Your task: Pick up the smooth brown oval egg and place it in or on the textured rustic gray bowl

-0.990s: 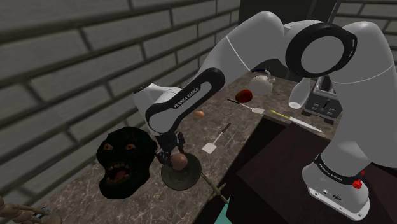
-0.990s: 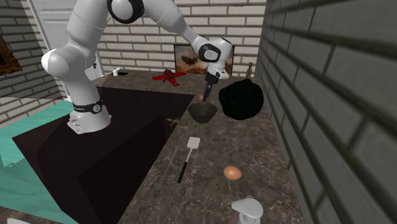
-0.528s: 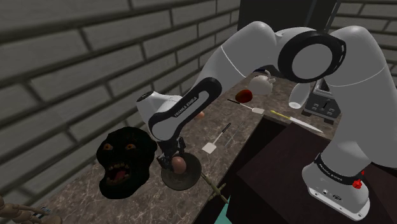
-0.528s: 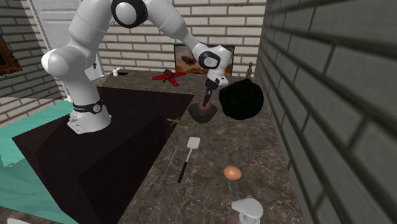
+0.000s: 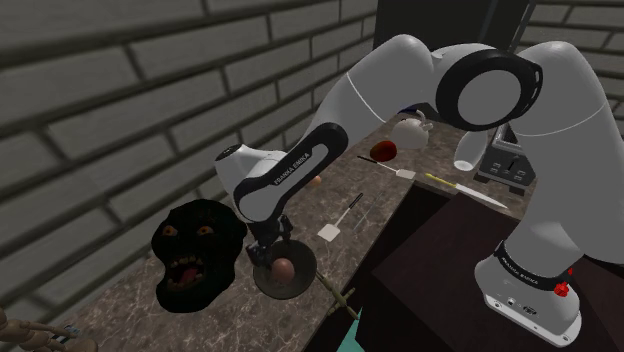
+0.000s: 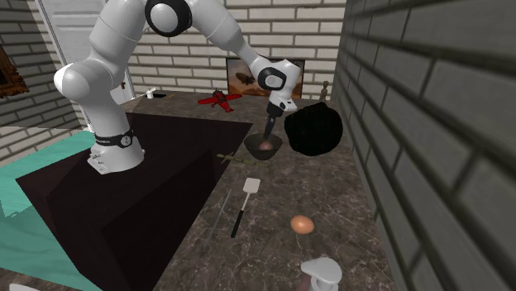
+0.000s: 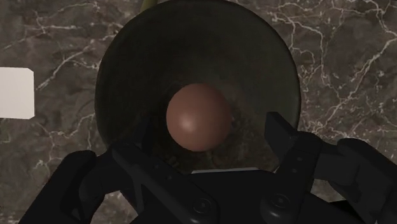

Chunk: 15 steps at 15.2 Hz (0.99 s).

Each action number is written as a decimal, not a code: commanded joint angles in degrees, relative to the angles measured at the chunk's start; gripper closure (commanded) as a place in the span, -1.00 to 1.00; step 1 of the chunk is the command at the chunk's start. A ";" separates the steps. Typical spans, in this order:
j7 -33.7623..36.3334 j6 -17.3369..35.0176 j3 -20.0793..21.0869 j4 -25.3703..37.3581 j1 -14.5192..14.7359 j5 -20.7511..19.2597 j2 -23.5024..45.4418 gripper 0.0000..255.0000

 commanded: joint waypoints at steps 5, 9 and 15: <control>-0.06 -1.63 0.07 0.95 -0.13 0.09 -0.68 -1.00; -0.18 -6.32 0.20 4.11 -0.44 0.31 -2.21 -1.00; -0.18 -6.32 0.20 4.11 -0.44 0.31 -2.21 -1.00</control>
